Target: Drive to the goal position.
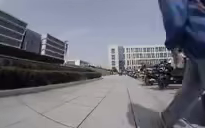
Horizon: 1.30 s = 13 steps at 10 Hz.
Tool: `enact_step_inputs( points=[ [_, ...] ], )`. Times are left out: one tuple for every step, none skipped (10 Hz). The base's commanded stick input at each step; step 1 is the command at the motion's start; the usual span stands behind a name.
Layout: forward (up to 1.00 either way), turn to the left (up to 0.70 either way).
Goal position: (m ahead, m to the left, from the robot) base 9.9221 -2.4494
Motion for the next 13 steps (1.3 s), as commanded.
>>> enact_step_inputs(
  points=[
    [0.70, 0.00],
    [0.70, 0.00],
    [0.70, 0.00],
    [0.70, 0.00],
    [0.70, 0.00],
    [0.70, 0.00],
    [0.70, 0.00],
    [0.70, 0.00],
    [0.70, 0.00],
    [0.70, 0.00],
    [0.70, 0.00],
    [0.70, 0.00],
    [0.70, 0.00]
  ],
)
